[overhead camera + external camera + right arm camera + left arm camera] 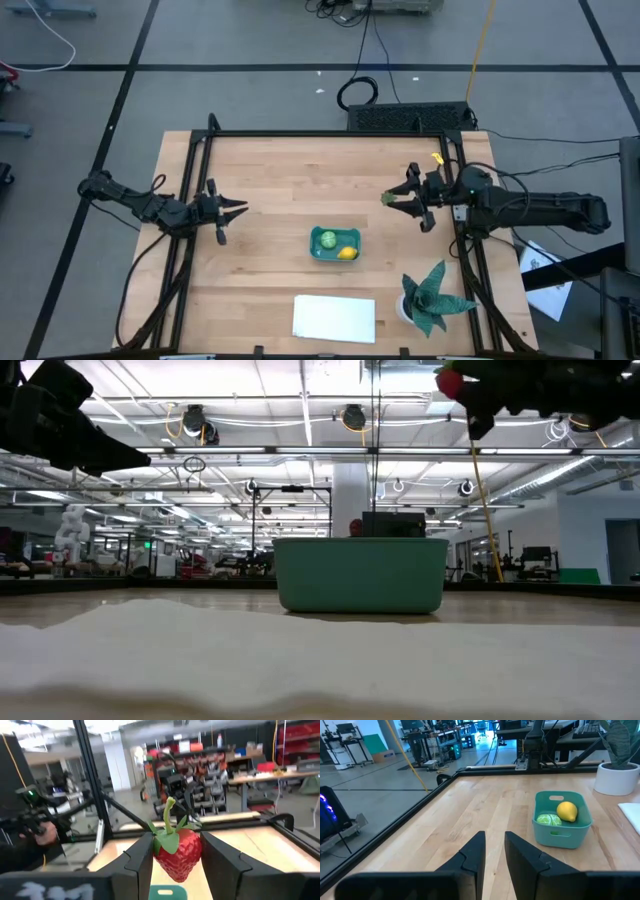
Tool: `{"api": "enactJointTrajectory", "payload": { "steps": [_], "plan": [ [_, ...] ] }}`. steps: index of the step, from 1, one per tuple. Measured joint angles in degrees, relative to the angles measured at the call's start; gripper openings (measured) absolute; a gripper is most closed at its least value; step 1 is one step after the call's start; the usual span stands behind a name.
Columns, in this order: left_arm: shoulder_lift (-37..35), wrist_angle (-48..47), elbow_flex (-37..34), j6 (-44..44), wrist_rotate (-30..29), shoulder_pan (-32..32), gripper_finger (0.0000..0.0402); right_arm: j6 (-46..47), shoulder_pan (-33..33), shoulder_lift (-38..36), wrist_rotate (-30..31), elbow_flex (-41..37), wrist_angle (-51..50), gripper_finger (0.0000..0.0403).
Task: Pick and placing Produce into tupperware
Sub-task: Put the strawberry into the bin
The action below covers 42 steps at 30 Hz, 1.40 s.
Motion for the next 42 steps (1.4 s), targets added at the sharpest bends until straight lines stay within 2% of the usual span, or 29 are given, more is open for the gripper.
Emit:
{"api": "enactJointTrajectory", "payload": {
  "steps": [11, 27, 34, 42],
  "plan": [
    [0.01, 0.00, 0.00, 0.02, 0.01, 0.00, 0.0079, -4.85, -0.11, 16.83, -1.91, 20.13, -16.93, 0.0132],
    [-0.01, -0.16, 0.00, 0.39, 0.52, 0.00, 0.0079, -1.01, -2.01, 38.12, -4.59, 43.23, -44.72, 0.0132],
    [-0.01, -0.28, 0.00, 0.52, 0.98, 0.00, 0.0079, -1.00, -1.97, 45.93, -11.33, 49.75, -52.22, 0.0132],
    [0.01, -0.44, 0.00, 1.05, 1.01, 0.00, 0.0079, -1.95, -1.41, 52.42, -15.83, 51.85, -53.66, 0.0132]
  ]
}}
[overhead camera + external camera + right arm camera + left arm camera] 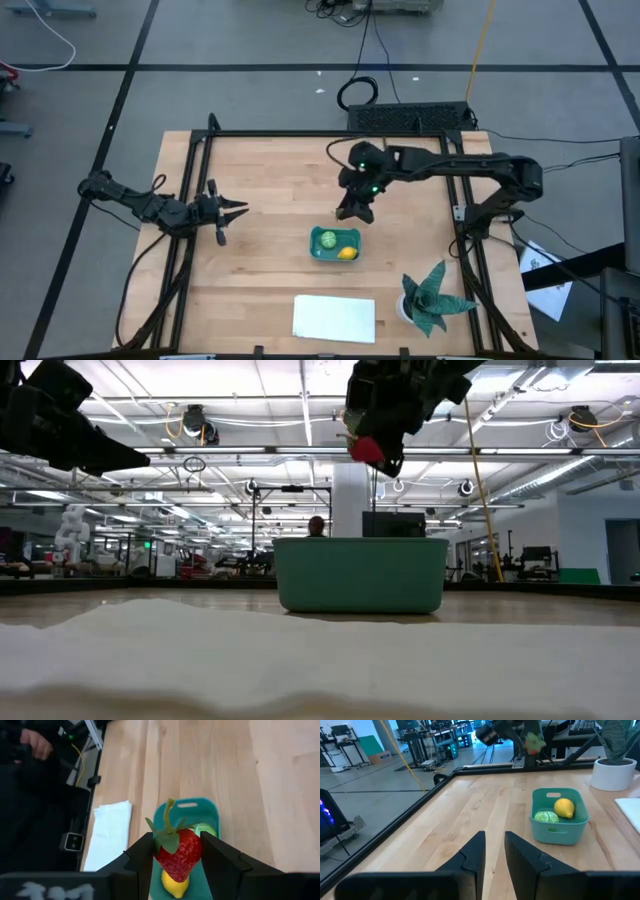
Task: Pick and placing Produce into tupperware
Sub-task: Put the strawberry into the bin
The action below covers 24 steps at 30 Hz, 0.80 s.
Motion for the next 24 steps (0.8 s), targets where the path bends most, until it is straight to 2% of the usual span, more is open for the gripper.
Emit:
{"api": "enactJointTrajectory", "payload": {
  "steps": [15, 19, 24],
  "plan": [
    [0.00, 0.07, 0.00, 0.18, 0.00, 0.00, 0.0079, -8.37, 5.64, 8.76, 1.05, 0.00, -2.15, 0.0132],
    [0.00, 0.07, 0.00, 0.20, 0.00, 0.00, 0.0079, -8.52, 6.06, 10.45, 3.58, -0.02, -3.56, 0.0132],
    [0.00, 0.11, 0.00, 0.20, 0.00, 0.00, 0.0079, -7.84, 5.97, 12.66, 3.71, -0.04, -3.40, 0.0132]
  ]
}}
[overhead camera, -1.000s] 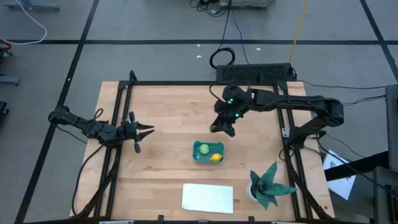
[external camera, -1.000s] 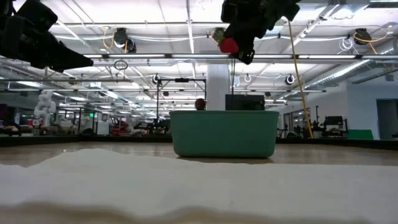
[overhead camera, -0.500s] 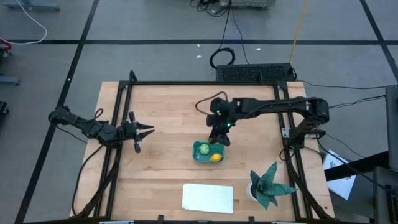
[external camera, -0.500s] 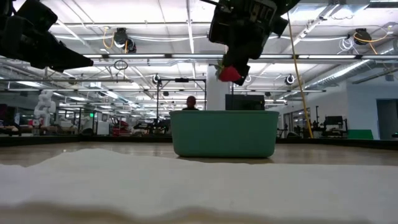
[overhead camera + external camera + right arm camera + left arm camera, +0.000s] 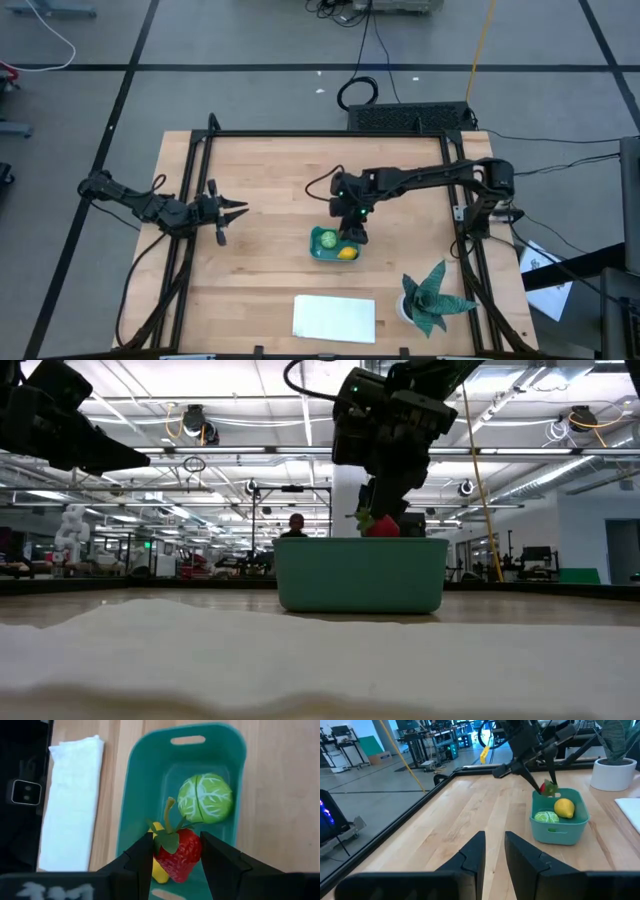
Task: Pick and placing Produce into tupperware
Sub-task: Put the strawberry into the bin
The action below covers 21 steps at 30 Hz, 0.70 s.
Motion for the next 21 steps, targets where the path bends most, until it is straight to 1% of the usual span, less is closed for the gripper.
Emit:
{"api": "enactJointTrajectory", "payload": {
  "steps": [3, 16, 21],
  "plan": [
    [-0.02, -0.01, 0.00, 0.02, 0.02, 0.00, 0.0079, -0.65, 0.27, 1.03, -0.03, 0.00, 0.18, 0.0132],
    [0.00, -0.52, 0.00, 0.04, 0.09, 0.00, 0.0079, -10.77, 0.97, 1.79, 0.36, -0.07, 0.16, 0.0132],
    [0.00, -0.55, 0.00, 0.04, 0.09, 0.00, 0.0079, -11.32, 0.99, 1.79, -0.12, -0.07, 0.16, 0.0132]
  ]
}}
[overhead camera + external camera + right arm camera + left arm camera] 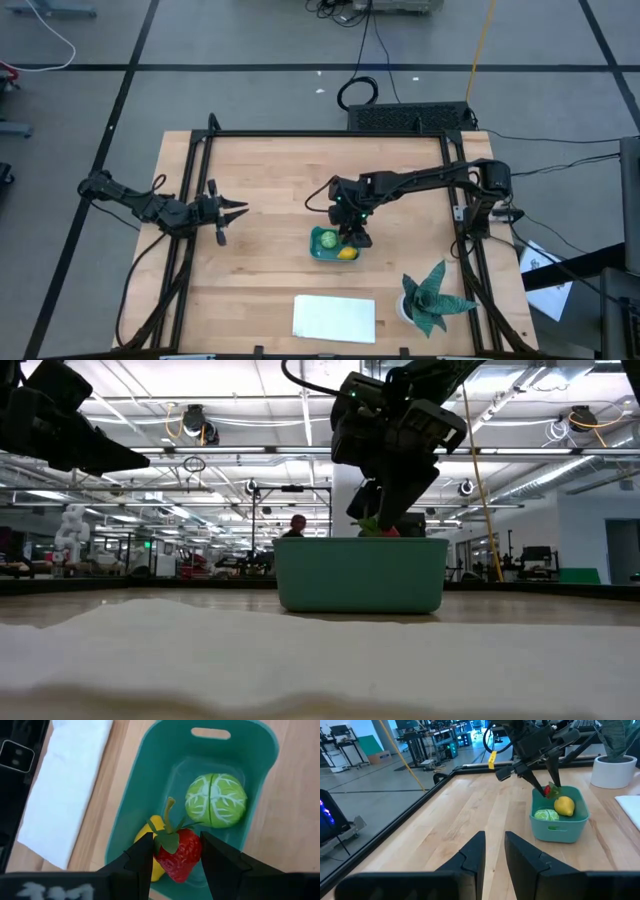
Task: Pick and placing Produce into tupperware
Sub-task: Put the strawberry into the bin
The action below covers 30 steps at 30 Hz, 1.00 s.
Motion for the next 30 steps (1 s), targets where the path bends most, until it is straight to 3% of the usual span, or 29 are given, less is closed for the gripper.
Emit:
{"api": "enactJointTrajectory", "payload": {
  "steps": [20, 30],
  "plan": [
    [-0.01, -0.17, 0.00, 0.55, 0.00, 0.00, 0.0079, 9.64, 0.00, 2.45, -0.05, -0.04, 1.73, 0.0132],
    [0.00, -0.24, 0.00, 0.48, 0.00, 0.00, 0.0079, 9.45, 0.44, 5.50, 0.33, 0.00, 3.26, 0.0132]
  ]
}}
